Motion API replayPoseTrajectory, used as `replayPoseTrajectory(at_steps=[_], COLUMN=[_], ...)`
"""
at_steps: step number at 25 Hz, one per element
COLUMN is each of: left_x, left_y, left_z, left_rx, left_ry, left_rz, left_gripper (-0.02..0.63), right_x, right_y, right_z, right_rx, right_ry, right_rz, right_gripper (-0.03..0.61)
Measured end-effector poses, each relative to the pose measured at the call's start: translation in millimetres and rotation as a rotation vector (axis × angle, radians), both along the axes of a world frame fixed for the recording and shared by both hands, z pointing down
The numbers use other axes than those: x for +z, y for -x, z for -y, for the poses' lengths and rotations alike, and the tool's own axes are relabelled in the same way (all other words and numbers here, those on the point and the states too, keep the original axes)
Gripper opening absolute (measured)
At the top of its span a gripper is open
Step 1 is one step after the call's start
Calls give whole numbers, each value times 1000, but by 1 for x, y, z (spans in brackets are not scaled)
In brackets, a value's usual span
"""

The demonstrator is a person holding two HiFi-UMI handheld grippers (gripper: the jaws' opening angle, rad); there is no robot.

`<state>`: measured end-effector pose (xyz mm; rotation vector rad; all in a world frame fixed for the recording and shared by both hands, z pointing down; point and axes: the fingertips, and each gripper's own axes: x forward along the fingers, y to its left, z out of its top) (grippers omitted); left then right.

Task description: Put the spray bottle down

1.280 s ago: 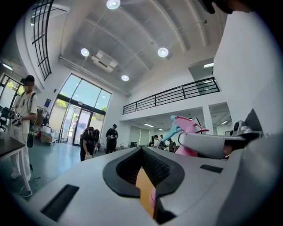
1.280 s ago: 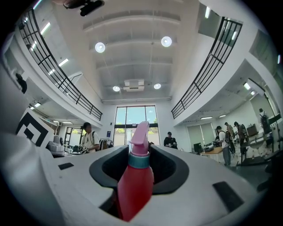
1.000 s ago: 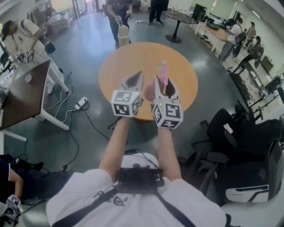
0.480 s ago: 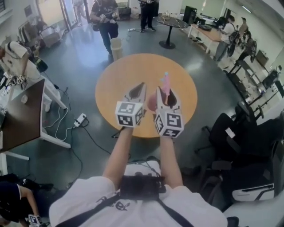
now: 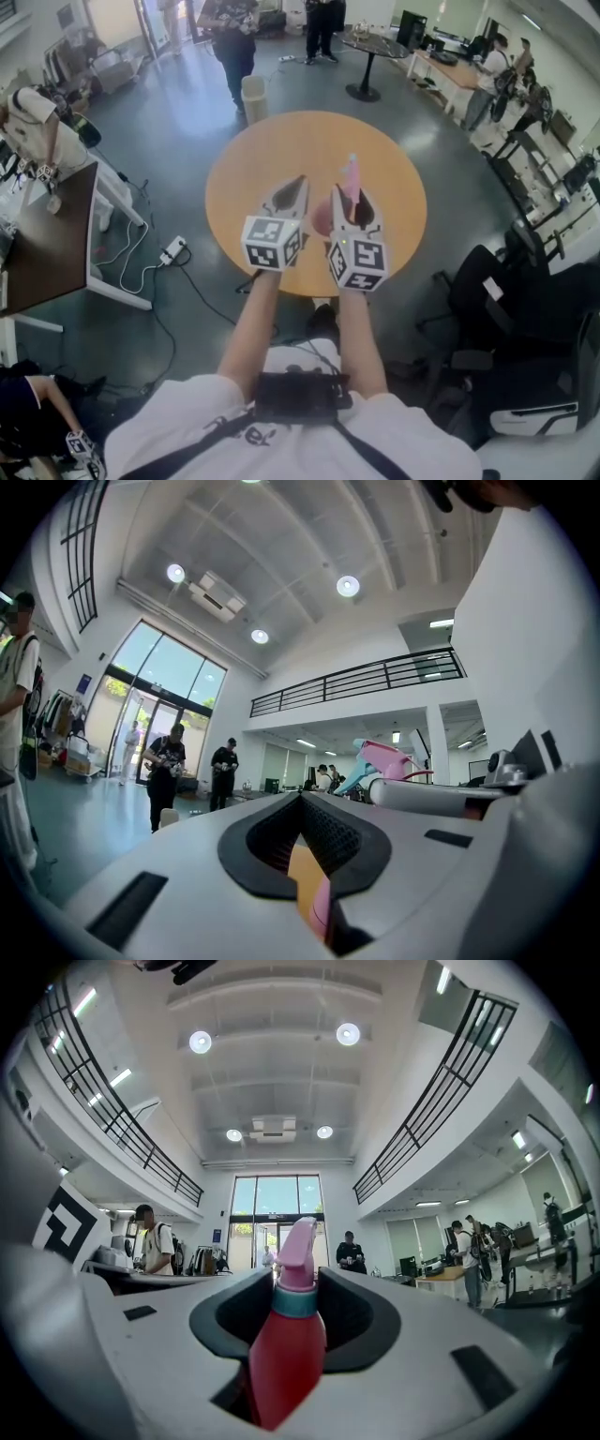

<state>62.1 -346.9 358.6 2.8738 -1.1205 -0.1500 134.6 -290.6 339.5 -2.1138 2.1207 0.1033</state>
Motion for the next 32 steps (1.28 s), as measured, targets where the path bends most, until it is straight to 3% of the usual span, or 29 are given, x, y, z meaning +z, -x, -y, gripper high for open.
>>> replayPoseTrajectory(at_steps=[20, 32], left_x=[18, 46], left_y=[-39, -67], left_z=[35, 79], left_rx=[6, 8], left_ry=[34, 95], left_rz=[31, 49], left_gripper=[12, 12], right_x=[13, 38], right_y=[-31, -59], right_z=[37, 86], right_rx=[-14, -12], right_ry=[15, 73], right_rz=[25, 40], right_gripper=[158, 158])
